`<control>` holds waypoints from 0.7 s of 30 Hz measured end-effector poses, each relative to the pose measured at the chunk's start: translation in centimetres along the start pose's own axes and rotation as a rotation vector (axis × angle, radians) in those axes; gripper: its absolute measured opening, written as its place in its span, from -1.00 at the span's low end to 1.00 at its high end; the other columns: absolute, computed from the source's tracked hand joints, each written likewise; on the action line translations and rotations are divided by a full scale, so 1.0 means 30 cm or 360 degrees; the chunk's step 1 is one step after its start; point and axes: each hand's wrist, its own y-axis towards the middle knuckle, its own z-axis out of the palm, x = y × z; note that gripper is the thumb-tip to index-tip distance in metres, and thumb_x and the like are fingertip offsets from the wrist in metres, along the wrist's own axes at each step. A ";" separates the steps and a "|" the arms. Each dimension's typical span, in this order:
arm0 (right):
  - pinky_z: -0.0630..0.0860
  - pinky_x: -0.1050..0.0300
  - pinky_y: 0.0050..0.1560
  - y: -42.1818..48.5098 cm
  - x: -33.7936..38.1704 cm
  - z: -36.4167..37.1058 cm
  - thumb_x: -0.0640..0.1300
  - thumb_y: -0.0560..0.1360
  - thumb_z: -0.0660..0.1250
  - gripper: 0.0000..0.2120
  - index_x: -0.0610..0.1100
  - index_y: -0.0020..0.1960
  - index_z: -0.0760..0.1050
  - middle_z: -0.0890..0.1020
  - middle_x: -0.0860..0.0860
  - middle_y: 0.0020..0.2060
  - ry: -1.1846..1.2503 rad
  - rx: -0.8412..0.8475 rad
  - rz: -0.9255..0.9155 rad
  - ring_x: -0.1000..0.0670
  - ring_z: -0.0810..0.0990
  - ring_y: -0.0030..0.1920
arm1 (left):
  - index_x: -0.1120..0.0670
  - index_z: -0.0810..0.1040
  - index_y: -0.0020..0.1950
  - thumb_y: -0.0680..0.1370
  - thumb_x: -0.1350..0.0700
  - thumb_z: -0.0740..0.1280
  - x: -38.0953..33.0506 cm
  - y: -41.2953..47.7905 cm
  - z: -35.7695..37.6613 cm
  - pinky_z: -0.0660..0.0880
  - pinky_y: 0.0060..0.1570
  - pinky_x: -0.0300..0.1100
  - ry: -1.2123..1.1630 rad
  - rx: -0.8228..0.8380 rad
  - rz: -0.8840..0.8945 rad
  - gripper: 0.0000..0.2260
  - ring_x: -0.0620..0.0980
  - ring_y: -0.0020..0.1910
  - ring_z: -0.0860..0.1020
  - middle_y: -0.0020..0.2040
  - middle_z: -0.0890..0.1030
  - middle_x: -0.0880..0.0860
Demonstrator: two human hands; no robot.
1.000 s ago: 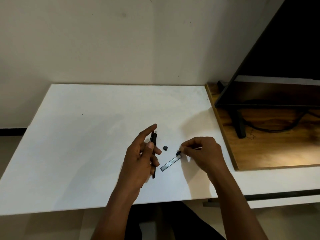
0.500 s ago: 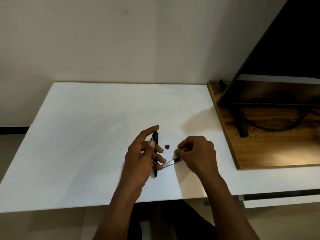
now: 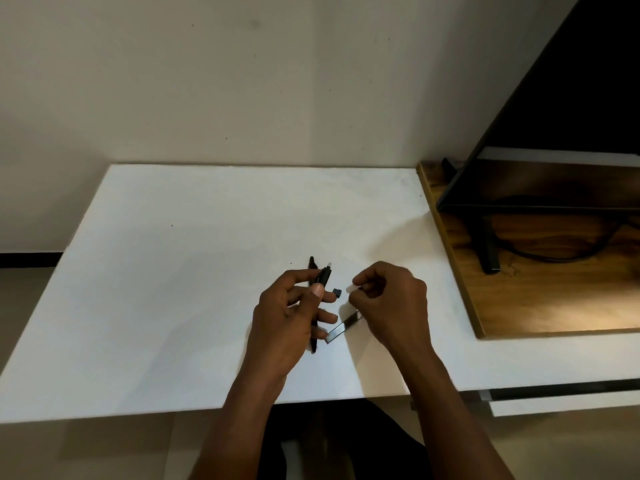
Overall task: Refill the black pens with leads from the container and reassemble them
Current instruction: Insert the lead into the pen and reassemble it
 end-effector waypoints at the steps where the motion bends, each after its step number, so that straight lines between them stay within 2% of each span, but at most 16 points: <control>1: 0.47 0.38 -0.25 0.002 0.004 -0.004 -0.23 0.36 0.52 -0.87 -0.05 -0.13 0.66 0.64 0.14 -0.30 0.0084 -0.0048 -0.0029 0.14 0.62 -0.24 | 0.04 0.59 0.19 0.62 0.11 0.32 -0.001 0.001 0.000 0.64 -0.32 -0.12 0.0021 -0.0013 -0.0002 -0.84 0.03 -0.27 0.71 -0.16 0.75 -0.02; 3: 0.56 0.32 -0.19 0.008 0.012 -0.015 -0.25 0.37 0.51 -0.85 -0.02 -0.13 0.67 0.68 0.14 -0.27 0.0354 -0.0083 -0.0020 0.15 0.67 -0.21 | 0.04 0.60 0.16 0.61 0.11 0.33 -0.004 0.000 -0.003 0.63 -0.29 -0.10 0.0050 -0.0037 -0.0004 -0.85 0.02 -0.26 0.71 -0.15 0.75 -0.02; 4: 0.62 0.24 -0.15 0.011 0.016 -0.023 -0.27 0.37 0.51 -0.83 -0.03 -0.12 0.68 0.70 0.10 -0.25 0.0565 -0.0048 0.0027 0.12 0.70 -0.19 | 0.03 0.61 0.15 0.60 0.10 0.34 -0.005 -0.001 -0.003 0.62 -0.31 -0.13 0.0065 -0.0048 0.0004 -0.85 0.00 -0.26 0.71 -0.15 0.75 -0.01; 6: 0.68 0.05 -0.09 0.013 0.022 -0.036 -0.33 0.39 0.50 -0.81 -0.10 -0.06 0.69 0.70 -0.03 -0.19 0.0999 0.0105 0.0105 -0.03 0.75 -0.17 | 0.00 0.63 0.14 0.60 0.09 0.35 -0.006 -0.002 -0.006 0.58 -0.37 -0.24 0.0138 -0.0081 0.0052 -0.86 -0.06 -0.28 0.70 -0.14 0.74 -0.01; 9: 0.68 0.03 -0.04 0.015 0.019 -0.047 -0.38 0.41 0.49 -0.77 -0.16 0.02 0.68 0.73 -0.14 -0.12 0.1256 0.0238 0.0082 -0.12 0.76 -0.10 | -0.04 0.66 0.11 0.59 0.08 0.36 -0.005 -0.002 -0.007 0.50 -0.37 -0.34 0.0267 -0.0126 0.0127 -0.87 -0.14 -0.32 0.67 -0.15 0.73 -0.03; 14: 0.65 0.14 -0.04 0.023 0.012 -0.055 -0.43 0.46 0.44 -0.77 -0.23 0.08 0.66 0.76 -0.12 -0.09 0.1259 0.0254 -0.0002 -0.09 0.75 -0.03 | -0.11 0.68 0.02 0.58 0.11 0.37 -0.004 -0.004 -0.003 0.45 -0.43 -0.43 0.0373 -0.0154 0.0220 -0.86 -0.17 -0.39 0.64 -0.23 0.71 -0.08; 21: 0.66 0.12 0.01 0.025 0.017 -0.060 -0.43 0.49 0.40 -0.77 -0.18 0.04 0.67 0.76 -0.05 -0.12 0.0989 0.0246 -0.0119 0.00 0.74 -0.05 | -0.24 0.63 -0.06 0.56 0.13 0.39 -0.005 -0.003 -0.004 0.54 -0.26 -0.39 0.0414 -0.0161 0.0289 -0.77 -0.16 -0.40 0.63 -0.24 0.72 -0.12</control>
